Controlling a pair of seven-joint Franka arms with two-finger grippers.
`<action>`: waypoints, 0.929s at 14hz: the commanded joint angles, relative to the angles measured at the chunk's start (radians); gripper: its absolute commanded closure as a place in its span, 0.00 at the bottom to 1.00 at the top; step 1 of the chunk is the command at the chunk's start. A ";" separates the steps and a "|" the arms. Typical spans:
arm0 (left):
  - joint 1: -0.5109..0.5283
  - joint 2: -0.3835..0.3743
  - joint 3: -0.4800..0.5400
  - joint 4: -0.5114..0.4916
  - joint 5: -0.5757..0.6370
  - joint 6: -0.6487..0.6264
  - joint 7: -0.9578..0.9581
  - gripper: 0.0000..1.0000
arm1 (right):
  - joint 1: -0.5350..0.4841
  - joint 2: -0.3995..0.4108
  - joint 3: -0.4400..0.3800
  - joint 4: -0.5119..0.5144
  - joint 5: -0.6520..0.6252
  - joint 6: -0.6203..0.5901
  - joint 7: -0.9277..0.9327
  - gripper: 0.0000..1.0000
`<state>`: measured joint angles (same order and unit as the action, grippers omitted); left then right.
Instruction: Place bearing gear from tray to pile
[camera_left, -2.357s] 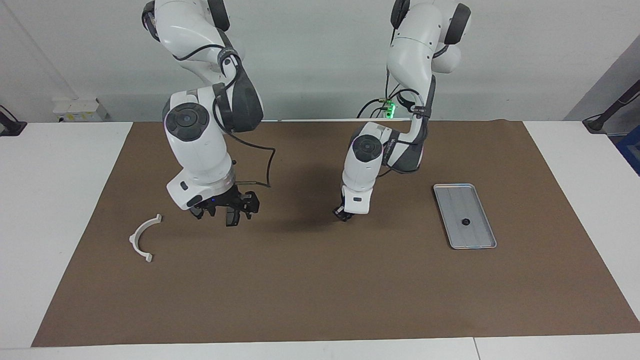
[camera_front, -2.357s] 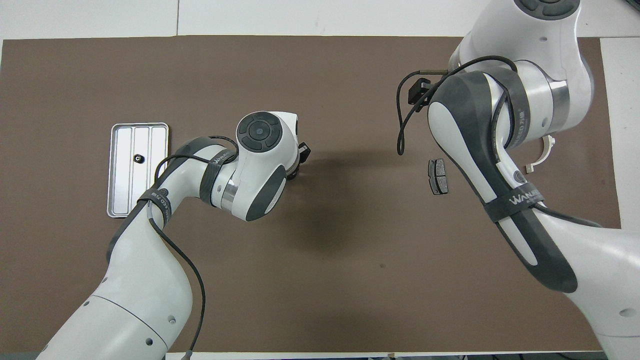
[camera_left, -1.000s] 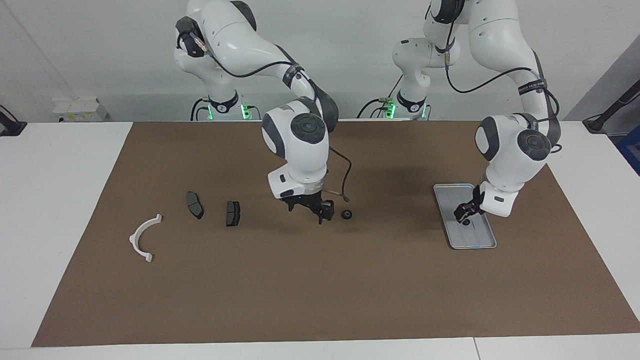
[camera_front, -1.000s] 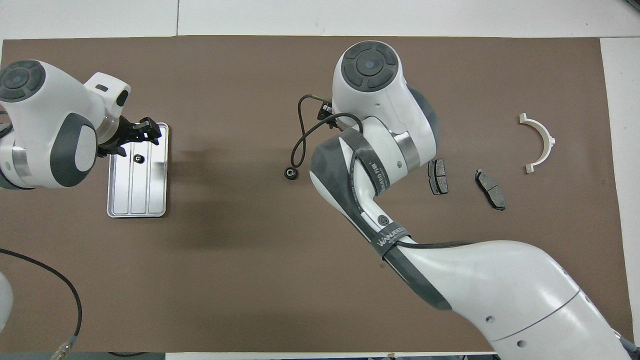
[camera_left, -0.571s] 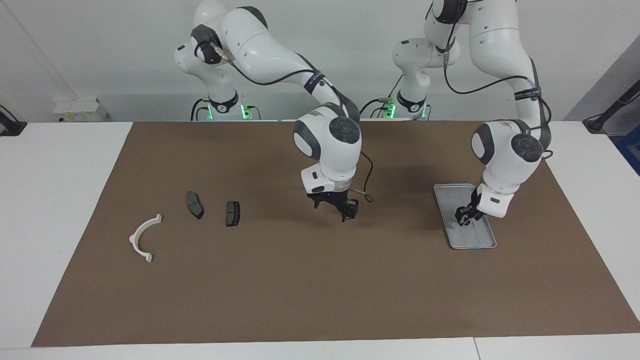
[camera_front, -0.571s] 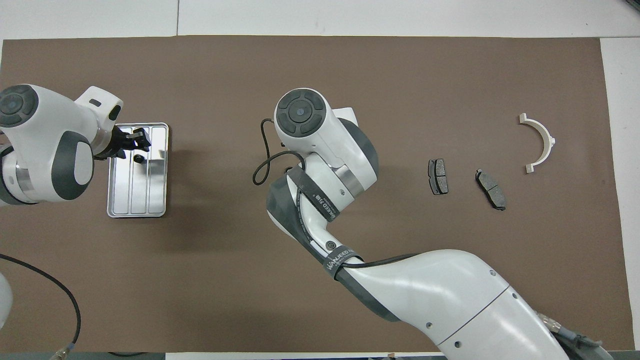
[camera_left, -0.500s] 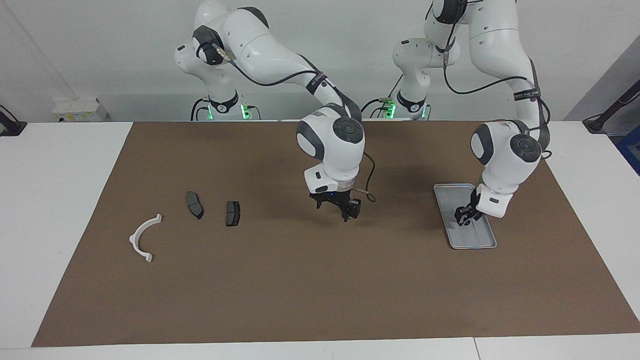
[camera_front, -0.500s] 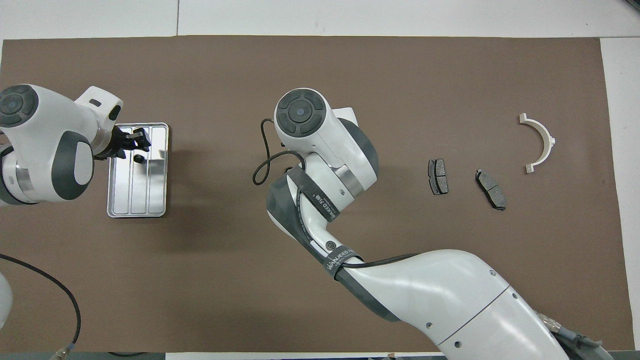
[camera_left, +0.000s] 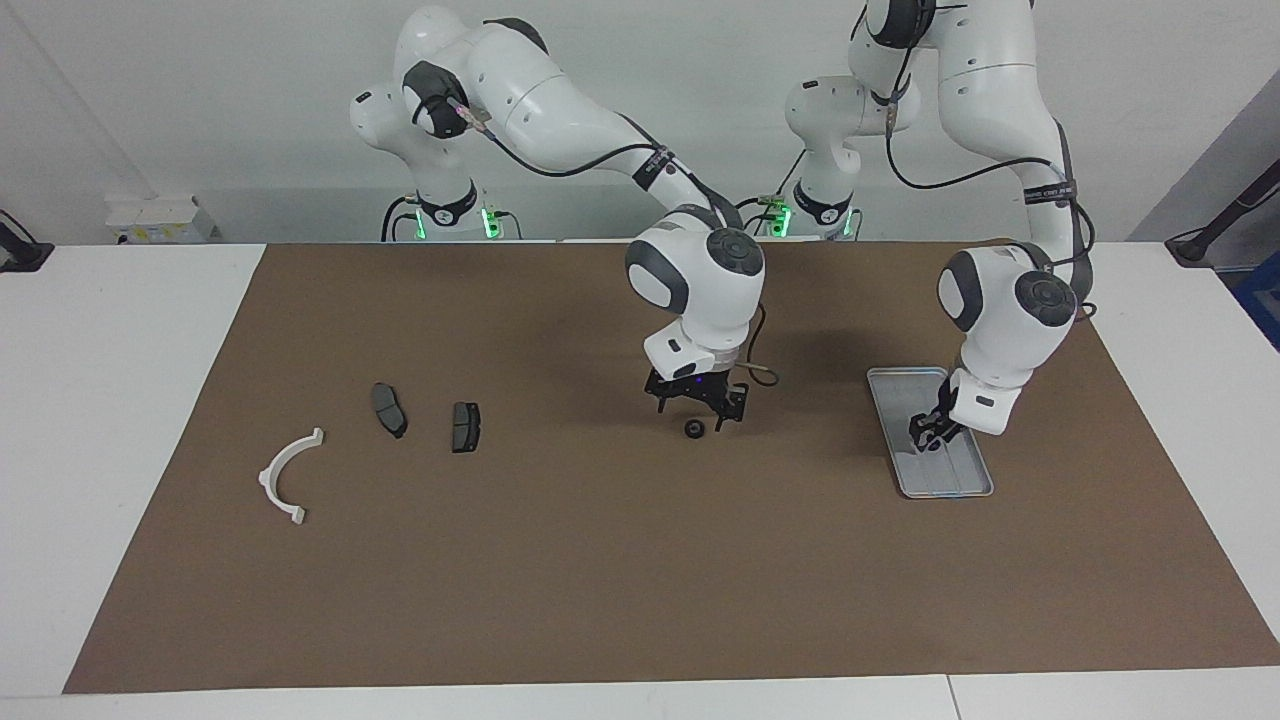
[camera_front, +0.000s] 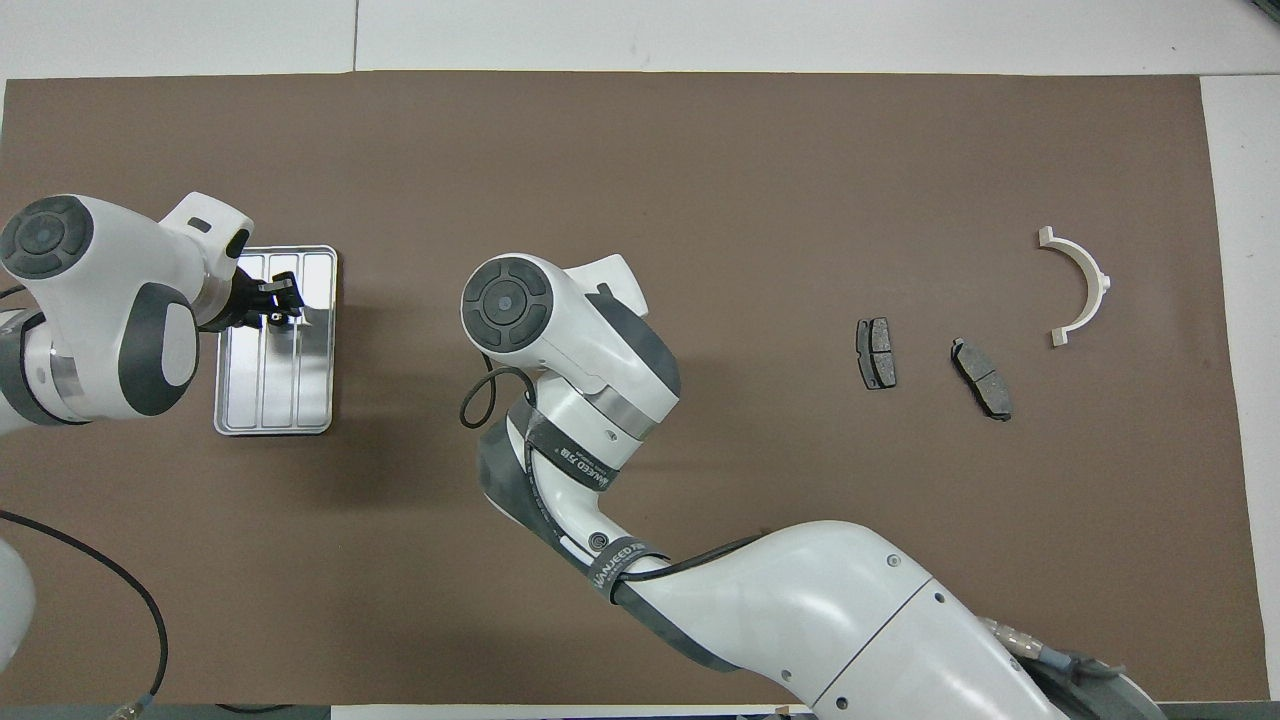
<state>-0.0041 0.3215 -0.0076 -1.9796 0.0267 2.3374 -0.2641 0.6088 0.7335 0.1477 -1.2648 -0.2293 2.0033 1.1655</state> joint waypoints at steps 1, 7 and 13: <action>0.013 -0.016 -0.006 -0.034 0.013 0.036 0.011 0.51 | -0.014 0.061 0.030 0.041 -0.021 0.049 -0.023 0.01; 0.016 -0.012 -0.006 -0.044 0.013 0.056 0.011 0.57 | -0.034 0.089 0.036 0.041 -0.021 0.086 -0.043 0.04; 0.015 -0.010 -0.006 -0.057 0.012 0.077 0.009 0.98 | -0.037 0.092 0.036 0.041 -0.021 0.091 -0.036 0.09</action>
<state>-0.0027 0.3212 -0.0084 -2.0089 0.0265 2.3857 -0.2632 0.5903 0.8017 0.1614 -1.2517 -0.2293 2.0846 1.1420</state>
